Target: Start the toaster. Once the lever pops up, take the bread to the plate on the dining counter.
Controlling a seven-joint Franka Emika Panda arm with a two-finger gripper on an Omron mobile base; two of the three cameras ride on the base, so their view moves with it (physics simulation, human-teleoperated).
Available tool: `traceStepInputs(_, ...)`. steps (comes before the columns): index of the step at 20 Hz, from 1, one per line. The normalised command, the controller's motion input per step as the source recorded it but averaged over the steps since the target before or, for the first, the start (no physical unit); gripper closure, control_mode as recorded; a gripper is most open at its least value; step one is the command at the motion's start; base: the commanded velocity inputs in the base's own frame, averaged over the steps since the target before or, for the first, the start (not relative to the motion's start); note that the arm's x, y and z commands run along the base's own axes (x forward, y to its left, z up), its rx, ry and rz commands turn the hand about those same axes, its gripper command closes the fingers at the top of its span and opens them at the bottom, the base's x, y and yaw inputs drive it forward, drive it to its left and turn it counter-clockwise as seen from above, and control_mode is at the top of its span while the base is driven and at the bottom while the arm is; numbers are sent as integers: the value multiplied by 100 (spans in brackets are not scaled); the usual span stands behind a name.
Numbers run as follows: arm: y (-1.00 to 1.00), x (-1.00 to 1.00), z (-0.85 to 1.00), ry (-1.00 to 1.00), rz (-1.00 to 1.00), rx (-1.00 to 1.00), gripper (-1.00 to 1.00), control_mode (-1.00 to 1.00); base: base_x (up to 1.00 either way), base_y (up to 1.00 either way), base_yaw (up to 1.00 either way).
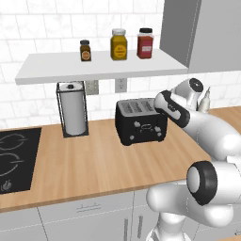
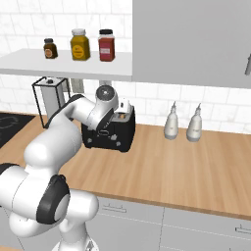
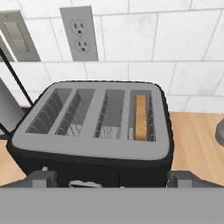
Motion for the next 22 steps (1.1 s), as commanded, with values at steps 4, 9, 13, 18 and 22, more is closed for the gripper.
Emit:
traceStepInputs(4, 0, 0, 0, 0, 0, 0, -100, -100, 0, 0, 0)
traceStepInputs(9, 0, 0, 0, 0, 0, 0, -100, -100, 0, 0, 0)
traceStepInputs(13, 0, 0, 0, 0, 0, 0, -100, -100, 0, 0, 0)
traceStepInputs(18, 0, 0, 0, 0, 0, 0, -100, -100, 0, 0, 0)
traceStepInputs(22, 0, 0, 0, 0, 0, 0, -100, -100, 0, 0, 0)
